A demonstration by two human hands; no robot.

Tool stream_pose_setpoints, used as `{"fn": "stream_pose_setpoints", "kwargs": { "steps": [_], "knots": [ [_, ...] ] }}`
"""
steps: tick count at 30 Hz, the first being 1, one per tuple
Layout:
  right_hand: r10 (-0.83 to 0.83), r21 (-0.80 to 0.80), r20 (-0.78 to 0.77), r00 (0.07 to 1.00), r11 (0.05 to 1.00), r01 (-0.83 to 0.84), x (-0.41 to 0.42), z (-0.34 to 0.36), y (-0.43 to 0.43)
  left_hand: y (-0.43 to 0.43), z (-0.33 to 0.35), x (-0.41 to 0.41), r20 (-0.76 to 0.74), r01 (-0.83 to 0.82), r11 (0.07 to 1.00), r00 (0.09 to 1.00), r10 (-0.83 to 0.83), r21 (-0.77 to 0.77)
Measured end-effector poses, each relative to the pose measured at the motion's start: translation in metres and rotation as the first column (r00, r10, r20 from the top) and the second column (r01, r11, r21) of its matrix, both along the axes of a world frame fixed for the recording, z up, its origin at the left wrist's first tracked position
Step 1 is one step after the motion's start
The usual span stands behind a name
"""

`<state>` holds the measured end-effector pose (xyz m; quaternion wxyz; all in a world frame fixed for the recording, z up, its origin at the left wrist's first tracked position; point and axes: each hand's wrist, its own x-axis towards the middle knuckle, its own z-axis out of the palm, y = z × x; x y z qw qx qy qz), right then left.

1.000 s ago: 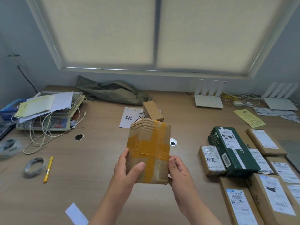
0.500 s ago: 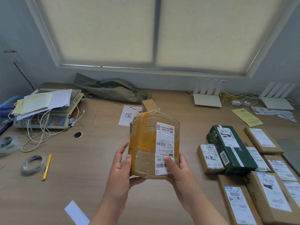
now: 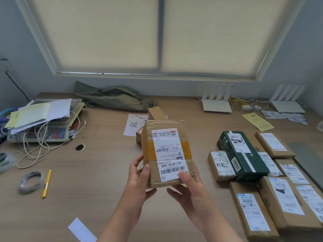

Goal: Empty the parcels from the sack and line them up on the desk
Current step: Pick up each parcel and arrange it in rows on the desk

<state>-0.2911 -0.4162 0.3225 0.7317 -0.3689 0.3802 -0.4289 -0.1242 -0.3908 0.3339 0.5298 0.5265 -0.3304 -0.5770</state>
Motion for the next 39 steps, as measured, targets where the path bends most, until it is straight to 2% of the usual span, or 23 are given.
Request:
{"fn": "stream_pose_setpoints", "kwargs": {
  "steps": [3,8,12,14,17,19,21,24,26,28,33,35,37,39],
  "knots": [
    [-0.038,0.055,0.053,0.998,0.998,0.035,-0.007,0.001,-0.001,-0.002,-0.001,-0.005,-0.030,-0.049,0.998,0.998,0.048,-0.025],
    [0.078,0.083,-0.001,0.997,0.994,-0.077,-0.027,0.009,-0.004,-0.020,0.008,0.011,-0.045,-0.220,0.972,0.975,0.217,-0.079],
    [0.188,0.040,-0.109,0.976,0.982,-0.184,-0.047,0.018,-0.010,-0.029,0.019,0.025,0.078,-0.089,0.996,0.993,0.090,-0.016],
    [0.102,0.017,-0.125,0.987,0.995,-0.100,-0.049,0.018,-0.012,-0.028,0.021,0.026,0.110,-0.039,0.999,0.993,0.037,0.014],
    [-0.099,0.130,-0.056,0.994,0.986,0.105,-0.045,0.011,-0.014,-0.025,0.015,0.010,0.077,-0.176,0.984,0.982,0.174,0.014],
    [-0.053,0.184,-0.091,0.994,0.980,0.069,-0.037,0.011,-0.007,-0.021,0.009,-0.009,0.025,-0.293,0.954,0.956,0.292,0.058],
    [-0.032,0.194,-0.122,0.992,0.979,0.056,-0.032,0.008,-0.002,-0.015,0.004,-0.025,-0.037,-0.336,0.934,0.939,0.343,0.124],
    [-0.210,0.208,-0.054,0.976,0.954,0.217,-0.034,0.005,-0.004,-0.009,-0.006,-0.031,-0.105,-0.188,0.959,0.971,0.213,0.212],
    [-0.321,0.181,-0.076,0.944,0.927,0.329,-0.040,0.004,-0.008,-0.006,-0.009,-0.030,-0.074,-0.012,0.969,0.997,0.031,0.246],
    [-0.341,0.129,-0.137,0.930,0.925,0.358,-0.048,0.000,-0.011,-0.005,-0.013,-0.029,-0.003,0.102,0.965,0.995,-0.104,0.241],
    [-0.201,0.084,-0.208,0.957,0.971,0.222,-0.072,0.002,-0.013,-0.011,-0.007,-0.022,0.053,0.107,0.984,0.992,-0.116,0.145],
    [-0.198,0.057,-0.210,0.957,0.975,0.215,-0.081,0.000,-0.014,-0.011,-0.006,-0.027,0.052,0.131,0.982,0.989,-0.139,0.136],
    [-0.225,0.048,-0.177,0.958,0.970,0.237,-0.086,-0.002,-0.016,-0.009,-0.008,-0.042,0.047,0.087,0.988,0.995,-0.093,0.126],
    [-0.182,0.002,-0.209,0.961,0.982,0.186,-0.090,-0.003,-0.016,-0.005,-0.010,-0.069,0.043,-0.013,0.994,0.999,0.009,0.109]
  ]
}}
